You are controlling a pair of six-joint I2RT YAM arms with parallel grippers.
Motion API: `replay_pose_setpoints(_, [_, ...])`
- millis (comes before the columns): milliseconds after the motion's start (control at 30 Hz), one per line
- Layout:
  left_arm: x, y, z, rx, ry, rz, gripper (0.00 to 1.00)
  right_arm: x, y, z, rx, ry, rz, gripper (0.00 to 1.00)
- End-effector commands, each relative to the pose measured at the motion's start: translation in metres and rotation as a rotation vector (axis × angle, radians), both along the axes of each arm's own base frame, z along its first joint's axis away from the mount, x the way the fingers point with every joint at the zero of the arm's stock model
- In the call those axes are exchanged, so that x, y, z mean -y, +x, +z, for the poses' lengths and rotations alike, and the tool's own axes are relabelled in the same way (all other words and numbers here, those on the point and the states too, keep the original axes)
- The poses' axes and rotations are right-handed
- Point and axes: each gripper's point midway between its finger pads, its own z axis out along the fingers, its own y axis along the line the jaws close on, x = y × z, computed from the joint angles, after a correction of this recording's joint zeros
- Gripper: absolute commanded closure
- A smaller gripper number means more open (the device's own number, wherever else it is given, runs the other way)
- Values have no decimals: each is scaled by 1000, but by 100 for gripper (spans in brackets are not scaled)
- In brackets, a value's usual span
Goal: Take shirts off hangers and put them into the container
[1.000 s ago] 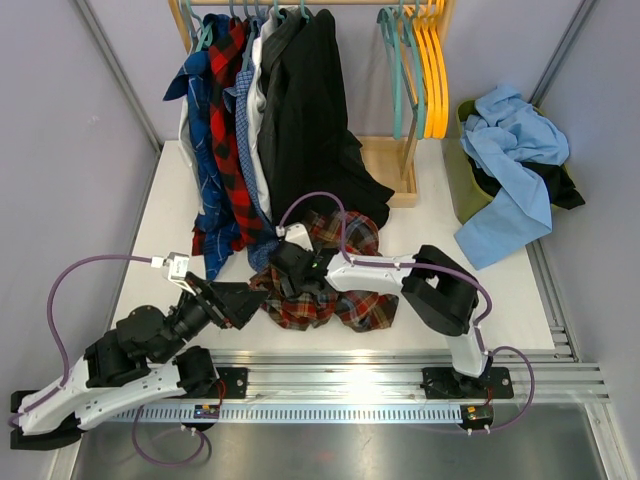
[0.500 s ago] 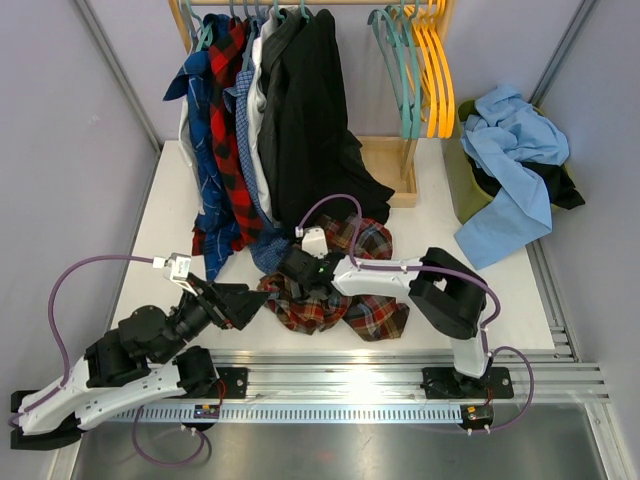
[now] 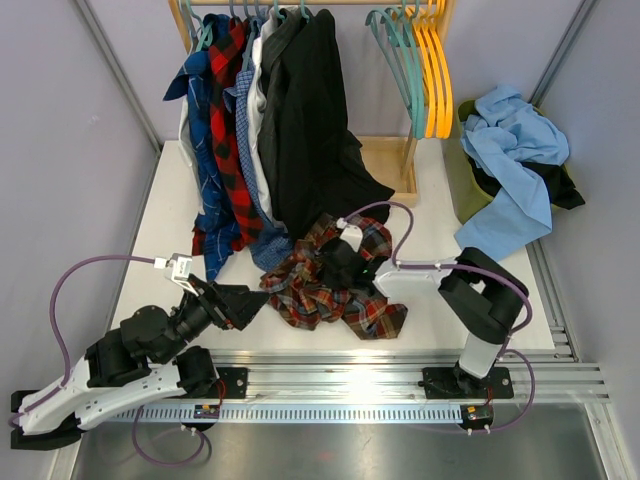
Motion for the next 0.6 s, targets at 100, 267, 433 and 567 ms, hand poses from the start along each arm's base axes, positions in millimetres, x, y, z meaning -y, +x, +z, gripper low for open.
replay_pose_setpoints(100, [3,3,6,4,-22,8,1,128,-22,-34,-146,-303,-200,100])
replay_pose_setpoints(267, [8,2,6,1,-14,-6,1,166,7,42,12,-283,-370,100])
replay_pose_setpoints(433, [10,2,8,6,-21,-14,1,232,13,126,173,-300,-542,100])
replay_pose_setpoints(567, [14,2,7,4,-16,-20,1,288,7,188,301,-295,-679,100])
